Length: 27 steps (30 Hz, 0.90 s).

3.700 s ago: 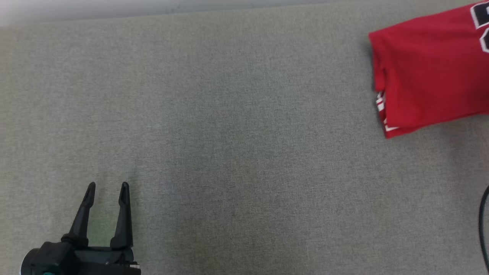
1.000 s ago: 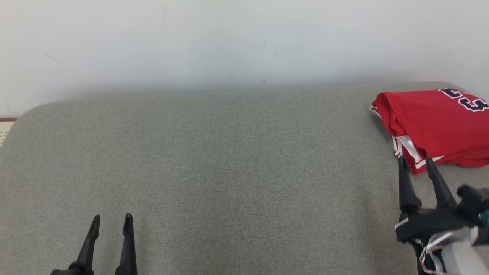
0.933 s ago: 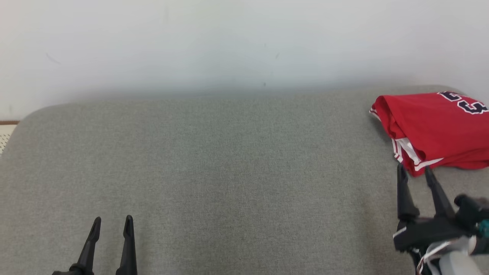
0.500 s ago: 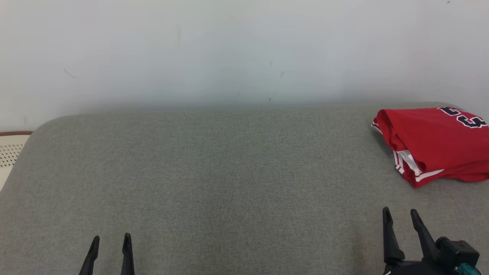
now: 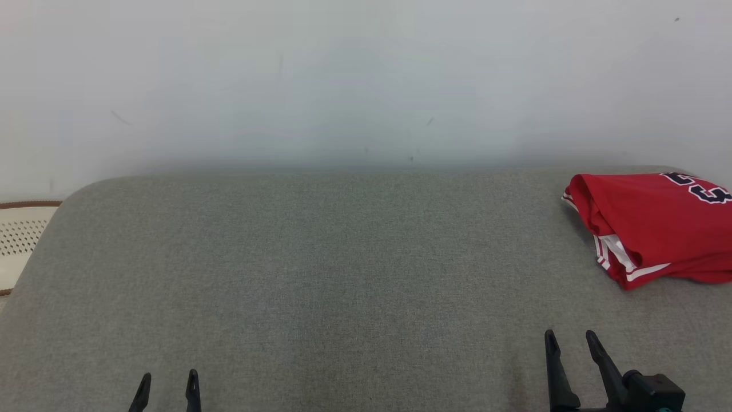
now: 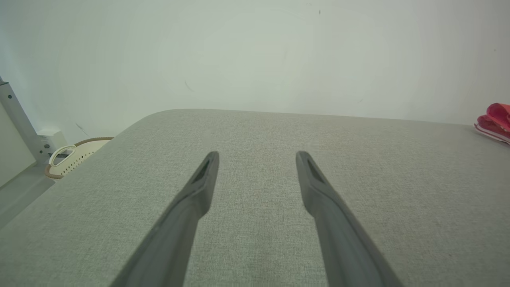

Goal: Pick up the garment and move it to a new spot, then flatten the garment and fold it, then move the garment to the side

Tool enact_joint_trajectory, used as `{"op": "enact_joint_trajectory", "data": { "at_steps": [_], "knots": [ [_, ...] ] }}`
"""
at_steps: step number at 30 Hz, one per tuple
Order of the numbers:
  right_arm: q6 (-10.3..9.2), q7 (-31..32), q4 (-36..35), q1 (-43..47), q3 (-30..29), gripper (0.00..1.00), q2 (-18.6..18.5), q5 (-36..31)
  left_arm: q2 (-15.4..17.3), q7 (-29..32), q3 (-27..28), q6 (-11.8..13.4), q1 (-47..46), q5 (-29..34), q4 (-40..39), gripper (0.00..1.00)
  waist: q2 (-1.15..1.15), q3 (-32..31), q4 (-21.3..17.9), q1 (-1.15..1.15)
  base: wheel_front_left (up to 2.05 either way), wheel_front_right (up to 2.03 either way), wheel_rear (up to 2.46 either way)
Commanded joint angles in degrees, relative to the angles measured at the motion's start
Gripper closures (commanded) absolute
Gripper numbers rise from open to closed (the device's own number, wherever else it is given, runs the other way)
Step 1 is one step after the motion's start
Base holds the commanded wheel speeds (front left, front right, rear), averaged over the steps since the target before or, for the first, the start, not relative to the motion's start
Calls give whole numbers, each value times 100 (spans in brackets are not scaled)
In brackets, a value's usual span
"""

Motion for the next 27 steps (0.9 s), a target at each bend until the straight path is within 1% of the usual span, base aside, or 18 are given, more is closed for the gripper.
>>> {"op": "enact_joint_trajectory", "data": {
  "at_steps": [1,10,20,27],
  "knots": [
    [-2,14,-4,-14,48,0,-13,16,42,-26,35,48,76,30,33,0,0,-4,3,0,0,0,0],
    [-2,-2,25,-49,133,0,-72,108,60,-26,92,19,75,-68,-57,0,0,15,3,0,0,0,0],
    [-2,-14,71,-77,150,0,-122,132,45,-26,80,80,80,-84,-46,0,0,35,16,0,0,0,0],
    [-2,-22,84,-78,173,0,-128,132,34,-26,69,73,123,-118,-132,0,0,45,31,0,0,0,0]
  ]
}}
